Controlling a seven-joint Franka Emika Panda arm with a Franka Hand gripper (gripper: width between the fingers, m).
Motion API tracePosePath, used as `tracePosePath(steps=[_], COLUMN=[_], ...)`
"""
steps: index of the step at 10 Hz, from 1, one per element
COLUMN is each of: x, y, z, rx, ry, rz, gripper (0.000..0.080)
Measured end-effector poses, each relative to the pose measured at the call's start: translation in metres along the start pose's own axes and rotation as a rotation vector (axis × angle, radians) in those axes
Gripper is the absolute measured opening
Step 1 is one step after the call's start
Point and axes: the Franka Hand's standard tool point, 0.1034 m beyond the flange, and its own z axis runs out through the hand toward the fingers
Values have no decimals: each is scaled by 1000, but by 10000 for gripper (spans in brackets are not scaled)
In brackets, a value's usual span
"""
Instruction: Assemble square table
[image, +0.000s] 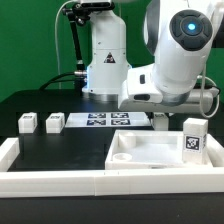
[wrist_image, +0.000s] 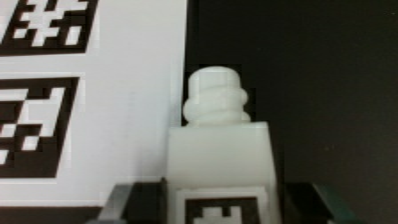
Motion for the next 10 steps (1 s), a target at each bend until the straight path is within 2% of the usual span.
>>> tracePosePath(steps=[3,5,8,9,10], x=[-2,-11,-27,-26,-26], y=[3,16,25,25,25], z=[-2,-25,-68,-74,-71], rx=[3,2,37,40,39], ry=[-5,0,7,25,20], rz=[-3,-2,4,4,6], gripper=[285,287,287,287,287])
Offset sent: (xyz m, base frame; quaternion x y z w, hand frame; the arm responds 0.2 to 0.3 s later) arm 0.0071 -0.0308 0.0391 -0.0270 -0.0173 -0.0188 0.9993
